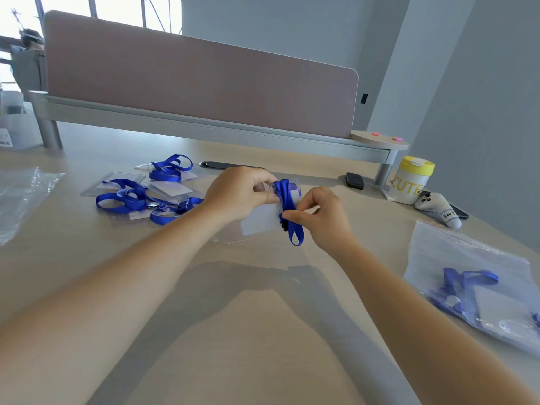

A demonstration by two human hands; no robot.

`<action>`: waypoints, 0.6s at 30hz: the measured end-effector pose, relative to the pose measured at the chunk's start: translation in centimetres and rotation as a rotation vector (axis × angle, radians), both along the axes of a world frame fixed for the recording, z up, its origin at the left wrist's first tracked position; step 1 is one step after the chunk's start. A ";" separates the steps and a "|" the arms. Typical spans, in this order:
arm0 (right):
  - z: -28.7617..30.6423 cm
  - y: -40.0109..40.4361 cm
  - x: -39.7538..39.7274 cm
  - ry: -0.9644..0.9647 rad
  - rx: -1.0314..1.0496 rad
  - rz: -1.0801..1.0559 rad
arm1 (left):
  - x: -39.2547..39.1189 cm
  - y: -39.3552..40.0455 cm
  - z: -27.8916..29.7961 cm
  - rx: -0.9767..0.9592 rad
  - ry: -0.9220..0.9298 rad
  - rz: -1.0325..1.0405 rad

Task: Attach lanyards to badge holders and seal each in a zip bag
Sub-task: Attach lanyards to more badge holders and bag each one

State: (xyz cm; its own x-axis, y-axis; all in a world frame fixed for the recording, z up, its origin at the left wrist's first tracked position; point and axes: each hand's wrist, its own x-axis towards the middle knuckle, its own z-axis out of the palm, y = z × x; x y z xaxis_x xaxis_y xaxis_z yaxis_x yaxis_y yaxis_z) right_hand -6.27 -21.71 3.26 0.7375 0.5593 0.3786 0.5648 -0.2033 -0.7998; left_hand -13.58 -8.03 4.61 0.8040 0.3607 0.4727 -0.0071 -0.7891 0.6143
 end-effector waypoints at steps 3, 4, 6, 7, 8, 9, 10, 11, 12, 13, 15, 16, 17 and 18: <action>-0.5 0.0 0.4 0.090 0.021 0.023 | -0.4 -0.1 0.1 -0.006 -0.005 -0.042; -0.6 0.0 0.5 0.131 0.014 0.072 | -0.5 -0.1 0.1 0.004 0.001 -0.052; -0.8 0.0 0.3 0.208 -0.007 0.213 | -0.6 -0.2 -0.1 0.003 0.003 -0.070; -0.9 0.0 0.1 0.224 -0.035 0.255 | -0.7 -0.2 -0.2 -0.010 -0.003 -0.074; -0.9 0.2 -0.1 0.230 -0.061 0.268 | -0.8 -0.3 -0.4 -0.023 -0.010 -0.071; -0.9 0.4 -0.3 0.237 -0.070 0.273 | -0.8 -0.3 -0.5 -0.032 -0.013 -0.065; -0.9 0.5 -0.5 0.245 -0.066 0.275 | -0.9 -0.3 -0.6 -0.039 -0.013 -0.058; -0.9 0.7 -0.7 0.248 -0.057 0.278 | -1.1 -0.2 -0.7 -0.044 -0.008 -0.050; -0.9 0.9 -0.9 0.246 -0.045 0.279 | -1.4 -0.1 -0.7 -0.045 0.001 -0.040; -1.1 1.1 -1.2 0.241 -0.039 0.274 | -1.7 0.0 -0.7 -0.043 0.016 -0.031; -1.6 1.6 -1.8 0.240 -0.020 0.258 | -2.6 0.3 -0.9 -0.037 0.049 -0.024; -1.8 1.9 -2.2 0.237 -0.012 0.253 | -3.1 0.5 -1.0 -0.031 0.069 -0.020; -1.9 2.2 -2.6 0.235 -0.004 0.254 | -3.8 0.8 -1.1 -0.017 0.085 -0.011; -2.2 2.6 -2.9 0.230 -0.003 0.260 | -4.5 1.2 -1.3 0.000 0.100 0.003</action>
